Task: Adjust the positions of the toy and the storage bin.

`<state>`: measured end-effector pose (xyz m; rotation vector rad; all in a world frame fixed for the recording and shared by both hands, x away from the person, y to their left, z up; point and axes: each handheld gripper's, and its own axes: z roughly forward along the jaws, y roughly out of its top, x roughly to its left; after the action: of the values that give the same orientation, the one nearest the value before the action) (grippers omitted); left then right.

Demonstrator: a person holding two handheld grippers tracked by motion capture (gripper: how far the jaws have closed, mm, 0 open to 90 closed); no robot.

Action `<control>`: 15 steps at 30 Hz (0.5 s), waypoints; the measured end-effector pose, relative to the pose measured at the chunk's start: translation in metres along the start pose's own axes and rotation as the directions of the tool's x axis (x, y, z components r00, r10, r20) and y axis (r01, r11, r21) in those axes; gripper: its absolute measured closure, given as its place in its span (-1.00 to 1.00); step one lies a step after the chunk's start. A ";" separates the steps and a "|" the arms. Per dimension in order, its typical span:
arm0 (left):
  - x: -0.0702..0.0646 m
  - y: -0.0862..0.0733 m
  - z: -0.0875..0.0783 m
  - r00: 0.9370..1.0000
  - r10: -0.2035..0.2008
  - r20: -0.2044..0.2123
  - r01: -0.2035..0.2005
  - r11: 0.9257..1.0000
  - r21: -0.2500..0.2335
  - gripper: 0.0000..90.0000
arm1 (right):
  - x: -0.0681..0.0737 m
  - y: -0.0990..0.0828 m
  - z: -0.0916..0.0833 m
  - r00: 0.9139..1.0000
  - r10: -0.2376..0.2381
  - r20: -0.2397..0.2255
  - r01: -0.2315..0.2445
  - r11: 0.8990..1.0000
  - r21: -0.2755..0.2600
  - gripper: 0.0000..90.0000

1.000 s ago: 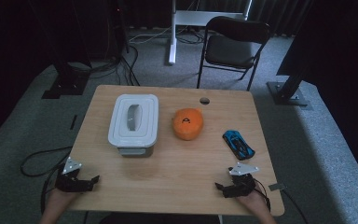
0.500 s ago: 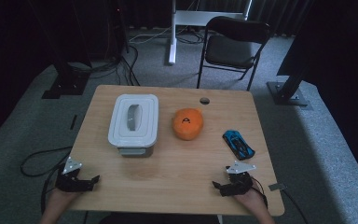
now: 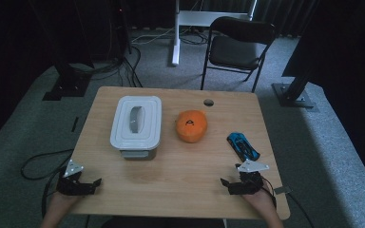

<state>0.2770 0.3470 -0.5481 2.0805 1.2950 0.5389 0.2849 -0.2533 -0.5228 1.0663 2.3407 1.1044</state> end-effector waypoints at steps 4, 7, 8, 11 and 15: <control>0.000 0.000 0.000 1.000 0.000 0.000 0.000 1.000 0.000 -0.95 | -0.003 0.003 -0.003 1.000 0.010 0.015 -0.010 1.000 -0.011 -0.73; 0.000 0.000 0.000 1.000 0.000 0.000 0.000 1.000 0.000 -0.95 | -0.006 0.006 -0.006 1.000 0.020 0.021 -0.019 0.999 -0.026 -0.73; 0.000 0.000 0.000 1.000 0.000 0.000 0.000 1.000 0.000 -0.95 | -0.007 0.007 -0.007 1.000 0.024 0.017 -0.024 0.999 -0.027 -0.73; 0.000 0.000 0.000 1.000 0.000 0.000 0.000 1.000 0.000 -0.95 | -0.011 0.009 -0.009 0.999 0.030 0.024 -0.029 0.999 -0.029 -0.73; 0.000 0.000 0.000 1.000 0.000 0.000 0.000 1.000 0.000 -0.95 | -0.015 0.012 -0.012 0.998 0.041 0.039 -0.040 0.998 -0.041 -0.73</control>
<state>0.2770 0.3470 -0.5481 2.0805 1.2952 0.5389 0.2937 -0.2655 -0.5063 1.1157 2.2657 1.1293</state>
